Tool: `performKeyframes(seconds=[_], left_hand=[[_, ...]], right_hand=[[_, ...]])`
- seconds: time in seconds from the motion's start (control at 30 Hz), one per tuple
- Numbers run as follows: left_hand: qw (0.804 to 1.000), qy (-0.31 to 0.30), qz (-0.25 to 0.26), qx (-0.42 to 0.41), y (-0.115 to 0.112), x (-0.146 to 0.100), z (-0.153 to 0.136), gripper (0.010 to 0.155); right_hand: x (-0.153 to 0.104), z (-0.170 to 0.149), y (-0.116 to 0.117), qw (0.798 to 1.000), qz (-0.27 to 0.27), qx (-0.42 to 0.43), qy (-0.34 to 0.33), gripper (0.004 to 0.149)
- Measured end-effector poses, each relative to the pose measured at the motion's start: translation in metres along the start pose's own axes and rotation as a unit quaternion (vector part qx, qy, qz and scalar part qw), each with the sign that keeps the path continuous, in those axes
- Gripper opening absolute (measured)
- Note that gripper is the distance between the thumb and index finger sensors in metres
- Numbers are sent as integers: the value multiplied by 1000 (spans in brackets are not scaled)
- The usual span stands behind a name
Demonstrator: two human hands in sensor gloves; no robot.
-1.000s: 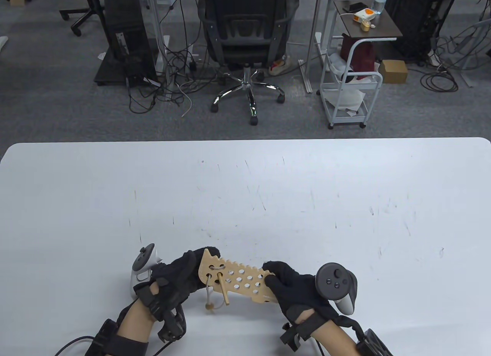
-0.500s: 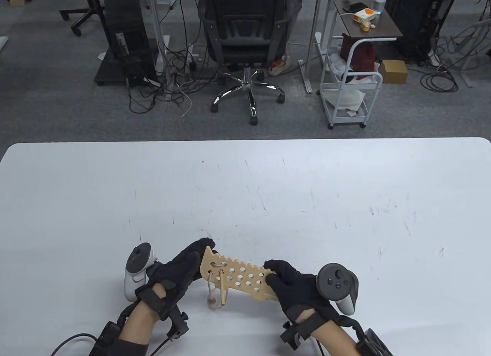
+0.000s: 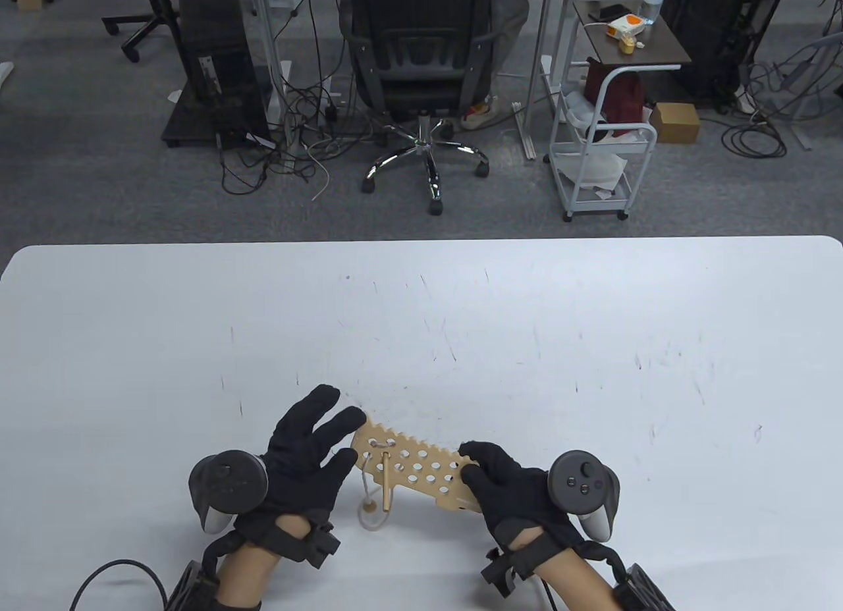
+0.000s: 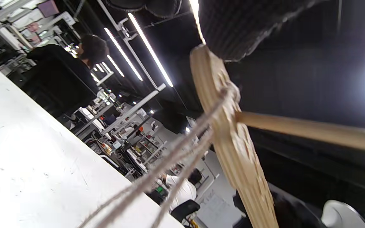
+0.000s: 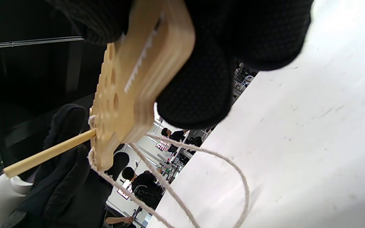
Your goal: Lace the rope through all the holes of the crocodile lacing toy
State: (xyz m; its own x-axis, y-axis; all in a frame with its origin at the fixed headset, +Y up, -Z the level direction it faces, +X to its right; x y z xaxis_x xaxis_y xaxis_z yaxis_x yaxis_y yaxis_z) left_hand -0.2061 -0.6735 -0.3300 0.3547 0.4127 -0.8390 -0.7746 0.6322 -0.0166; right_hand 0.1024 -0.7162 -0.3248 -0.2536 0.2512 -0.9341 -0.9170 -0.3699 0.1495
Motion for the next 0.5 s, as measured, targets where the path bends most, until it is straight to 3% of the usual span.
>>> performKeyframes(seconds=[0.5], left_hand=[[996,-35,-58,58,-31,0,24,56]], right_hand=[[0,-2,1,1000,-3,0,11,47]])
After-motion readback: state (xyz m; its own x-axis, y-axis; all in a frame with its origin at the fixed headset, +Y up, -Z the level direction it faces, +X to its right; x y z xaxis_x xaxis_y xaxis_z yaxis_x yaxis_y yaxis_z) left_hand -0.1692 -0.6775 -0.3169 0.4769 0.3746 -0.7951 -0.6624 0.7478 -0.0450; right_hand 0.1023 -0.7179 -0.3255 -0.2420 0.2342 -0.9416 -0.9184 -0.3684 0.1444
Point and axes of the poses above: the tracker on the back of each hand, its own z axis roughly to the thumb side, its own x axis roughly from the wrist to the fingertips, y = z × x, the point moved 5 cm from there along x, roughly from the wrist to the fingertips, and after that the axes turned 2 degrees about x, right-handed, at the moved point
